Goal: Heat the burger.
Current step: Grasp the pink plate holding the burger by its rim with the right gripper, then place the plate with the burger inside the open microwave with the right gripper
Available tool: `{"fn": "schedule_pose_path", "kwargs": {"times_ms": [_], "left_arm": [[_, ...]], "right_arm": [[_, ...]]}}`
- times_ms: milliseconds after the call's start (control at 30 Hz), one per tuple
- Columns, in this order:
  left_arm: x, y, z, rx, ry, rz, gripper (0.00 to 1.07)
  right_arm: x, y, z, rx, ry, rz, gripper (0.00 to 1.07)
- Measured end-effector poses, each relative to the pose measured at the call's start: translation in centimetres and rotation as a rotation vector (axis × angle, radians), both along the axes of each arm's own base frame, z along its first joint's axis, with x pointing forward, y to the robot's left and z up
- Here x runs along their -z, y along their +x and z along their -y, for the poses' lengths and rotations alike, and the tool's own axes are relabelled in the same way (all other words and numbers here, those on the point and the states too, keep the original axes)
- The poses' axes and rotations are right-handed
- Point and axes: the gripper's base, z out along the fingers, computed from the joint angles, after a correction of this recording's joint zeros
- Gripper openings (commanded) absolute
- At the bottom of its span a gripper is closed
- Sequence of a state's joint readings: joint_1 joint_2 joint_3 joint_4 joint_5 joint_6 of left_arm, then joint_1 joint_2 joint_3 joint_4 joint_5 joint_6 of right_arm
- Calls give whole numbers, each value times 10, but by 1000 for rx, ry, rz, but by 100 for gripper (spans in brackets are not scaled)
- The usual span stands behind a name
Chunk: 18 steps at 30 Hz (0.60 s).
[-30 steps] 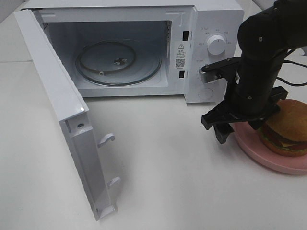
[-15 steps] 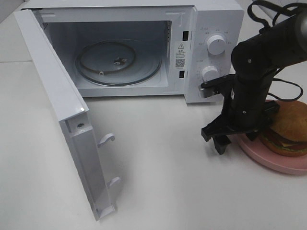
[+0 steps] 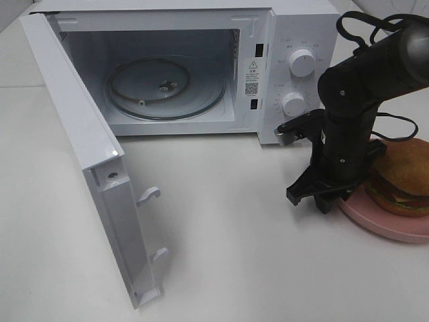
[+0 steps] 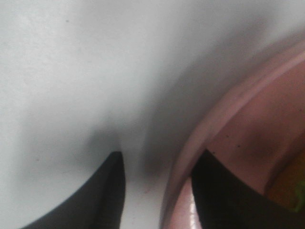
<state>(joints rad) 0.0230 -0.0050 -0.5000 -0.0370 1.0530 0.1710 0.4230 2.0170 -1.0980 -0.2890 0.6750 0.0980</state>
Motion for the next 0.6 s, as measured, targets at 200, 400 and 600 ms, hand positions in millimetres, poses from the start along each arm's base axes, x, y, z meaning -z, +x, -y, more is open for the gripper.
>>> {"fn": "schedule_pose_path", "kwargs": {"times_ms": [200,400,600], "left_arm": [[0,0,0,0,0,0,0],[0,0,0,0,0,0,0],[0,0,0,0,0,0,0]], "right_arm": [[0,-1,3,-6,-26,-15,0],[-1,-2,4,-13,-35,-24,0],[-7,-10,-6,-90,-37,-21,0]]}}
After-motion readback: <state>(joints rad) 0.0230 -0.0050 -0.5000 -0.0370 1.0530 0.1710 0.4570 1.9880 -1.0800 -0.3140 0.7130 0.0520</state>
